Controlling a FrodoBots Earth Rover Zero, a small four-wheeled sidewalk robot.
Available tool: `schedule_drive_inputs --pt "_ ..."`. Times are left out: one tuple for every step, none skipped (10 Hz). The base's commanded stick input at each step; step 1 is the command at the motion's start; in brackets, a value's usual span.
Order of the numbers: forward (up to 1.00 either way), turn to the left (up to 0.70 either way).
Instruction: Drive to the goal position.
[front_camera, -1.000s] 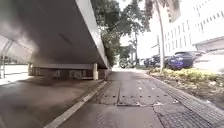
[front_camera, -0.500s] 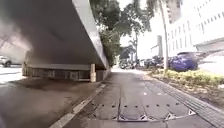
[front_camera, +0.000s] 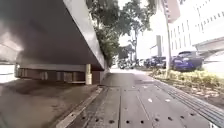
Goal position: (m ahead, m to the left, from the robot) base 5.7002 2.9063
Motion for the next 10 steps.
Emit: schedule_drive_inputs --pt "0.7 0.0" --pt "0.7 0.0" --pt "0.7 0.0" --pt "0.7 0.0" --pt "0.7 -0.01" --pt "0.7 -0.01" --pt "0.7 -0.01" --pt "0.7 -0.01" --pt "0.7 -0.01" --pt "0.7 -0.01"
